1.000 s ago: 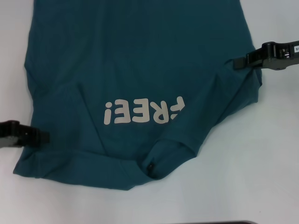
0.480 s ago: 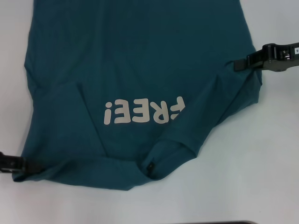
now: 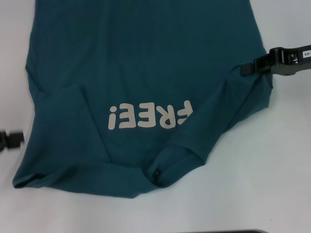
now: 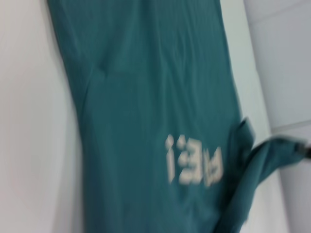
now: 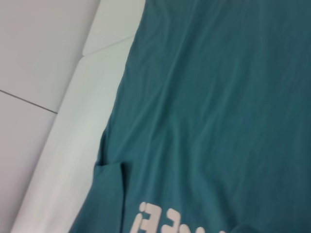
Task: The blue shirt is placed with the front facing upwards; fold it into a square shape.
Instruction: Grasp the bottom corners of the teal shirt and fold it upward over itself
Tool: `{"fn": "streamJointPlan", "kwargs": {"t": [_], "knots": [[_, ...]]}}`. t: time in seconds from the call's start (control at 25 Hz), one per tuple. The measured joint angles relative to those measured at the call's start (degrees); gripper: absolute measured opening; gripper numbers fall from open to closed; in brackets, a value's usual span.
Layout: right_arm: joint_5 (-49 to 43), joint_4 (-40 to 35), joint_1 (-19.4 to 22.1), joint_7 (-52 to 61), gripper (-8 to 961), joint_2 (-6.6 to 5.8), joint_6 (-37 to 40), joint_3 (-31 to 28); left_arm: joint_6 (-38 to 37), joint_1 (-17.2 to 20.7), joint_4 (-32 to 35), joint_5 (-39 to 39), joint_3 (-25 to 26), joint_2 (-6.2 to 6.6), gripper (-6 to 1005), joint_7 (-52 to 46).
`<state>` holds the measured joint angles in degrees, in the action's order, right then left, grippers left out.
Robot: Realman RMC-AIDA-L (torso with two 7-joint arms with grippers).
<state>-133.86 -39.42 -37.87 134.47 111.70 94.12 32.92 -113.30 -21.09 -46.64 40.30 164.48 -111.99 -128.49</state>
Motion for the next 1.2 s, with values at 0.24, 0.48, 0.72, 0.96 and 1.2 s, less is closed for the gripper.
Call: {"fn": "streamJointPlan", "kwargs": {"t": [0.24,0.48,0.72,0.96,1.2], "knots": [[0.0,0.0,0.1,0.0,20,0.11,-2.1,1.7,0.8,2.7,4.7,22.5,0.2,-2.59,391,8.6],[0.0,-0.1,-0.2,0.0,20,0.18,-2.0,1.8,1.4,1.8,9.0,23.5,-1.6,0.85,424,-0.2],[0.0,-0.5,-0.7,0.0,20,0.18,-2.3,2.0,1.4,1.9,7.5,23.5,-0.5,1.61,463,-8.3],[0.0,-0.4,-1.2,0.0,20,0.1,-2.8,2.5,1.5,1.5,12.4,24.9,0.3,3.35,569,-9.3],[0.1,-0.3,-1.2,0.2,20,0.11,-2.9,2.5,2.0,4.5,15.2,37.3,0.3,0.43,887,-5.3]]}}
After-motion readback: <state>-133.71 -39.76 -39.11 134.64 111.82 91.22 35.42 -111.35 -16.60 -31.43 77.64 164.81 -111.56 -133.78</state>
